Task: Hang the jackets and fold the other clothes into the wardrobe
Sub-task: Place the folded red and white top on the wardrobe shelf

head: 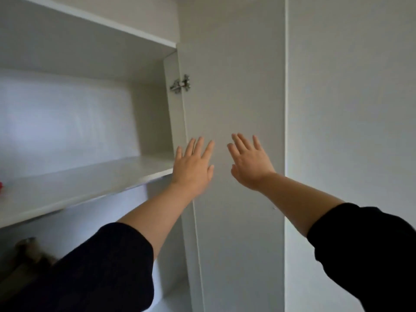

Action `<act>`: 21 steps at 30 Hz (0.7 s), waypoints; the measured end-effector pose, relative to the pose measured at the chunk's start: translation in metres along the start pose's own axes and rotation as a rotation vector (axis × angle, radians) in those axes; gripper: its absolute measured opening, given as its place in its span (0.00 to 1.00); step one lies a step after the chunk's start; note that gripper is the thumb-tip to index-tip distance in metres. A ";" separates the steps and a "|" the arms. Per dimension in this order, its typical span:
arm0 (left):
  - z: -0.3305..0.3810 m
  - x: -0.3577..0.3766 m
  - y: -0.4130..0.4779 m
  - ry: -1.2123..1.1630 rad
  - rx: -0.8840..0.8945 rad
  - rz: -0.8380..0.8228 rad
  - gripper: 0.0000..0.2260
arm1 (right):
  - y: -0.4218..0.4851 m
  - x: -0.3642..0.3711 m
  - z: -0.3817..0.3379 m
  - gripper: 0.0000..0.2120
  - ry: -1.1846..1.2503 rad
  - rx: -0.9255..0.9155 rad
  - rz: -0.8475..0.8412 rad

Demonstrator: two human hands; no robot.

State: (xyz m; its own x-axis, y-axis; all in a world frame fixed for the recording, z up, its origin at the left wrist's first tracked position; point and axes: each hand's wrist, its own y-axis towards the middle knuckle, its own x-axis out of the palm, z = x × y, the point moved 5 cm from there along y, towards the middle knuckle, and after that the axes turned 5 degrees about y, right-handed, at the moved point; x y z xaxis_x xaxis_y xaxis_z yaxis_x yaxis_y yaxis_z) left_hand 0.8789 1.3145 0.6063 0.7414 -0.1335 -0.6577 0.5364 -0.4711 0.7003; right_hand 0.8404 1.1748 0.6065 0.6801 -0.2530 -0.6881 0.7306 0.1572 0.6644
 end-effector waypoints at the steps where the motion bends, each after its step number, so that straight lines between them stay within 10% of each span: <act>1: 0.033 -0.009 0.003 -0.034 0.023 0.009 0.30 | -0.024 -0.010 0.027 0.30 -0.025 0.033 0.000; 21: 0.731 -0.250 -0.047 -0.518 0.666 0.172 0.29 | -0.569 -0.244 0.486 0.29 -0.445 0.768 -0.197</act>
State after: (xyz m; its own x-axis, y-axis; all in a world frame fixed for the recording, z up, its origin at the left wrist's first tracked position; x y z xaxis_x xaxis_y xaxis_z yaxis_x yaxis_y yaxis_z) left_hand 0.3736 0.7330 0.5354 0.4263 -0.5543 -0.7148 -0.0345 -0.7996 0.5995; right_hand 0.2301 0.6829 0.5382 0.3450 -0.5781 -0.7394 0.4818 -0.5670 0.6681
